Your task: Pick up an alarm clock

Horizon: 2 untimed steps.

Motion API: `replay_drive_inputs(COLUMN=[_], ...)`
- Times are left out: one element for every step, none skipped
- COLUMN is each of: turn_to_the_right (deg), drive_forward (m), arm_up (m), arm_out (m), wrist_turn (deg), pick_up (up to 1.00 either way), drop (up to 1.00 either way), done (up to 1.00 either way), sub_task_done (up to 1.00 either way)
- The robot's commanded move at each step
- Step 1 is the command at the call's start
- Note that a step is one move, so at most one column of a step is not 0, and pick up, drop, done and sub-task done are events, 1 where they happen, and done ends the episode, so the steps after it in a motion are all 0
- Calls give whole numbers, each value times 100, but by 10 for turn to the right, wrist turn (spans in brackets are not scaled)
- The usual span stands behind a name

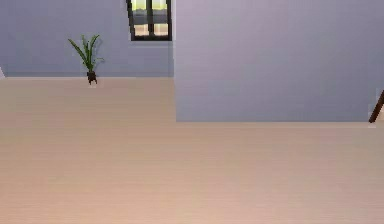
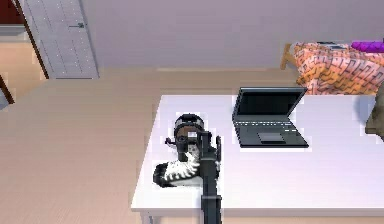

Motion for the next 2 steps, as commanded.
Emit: replay_drive_inputs(turn_to_the_right=[0, 0], drive_forward=[0, 0], arm_up=[0, 10], arm_out=[0, 0], wrist_turn=[0, 0], pick_up=[100, 0], drop=[0, 0], done=[0, 0], sub_task_done=[0, 0])
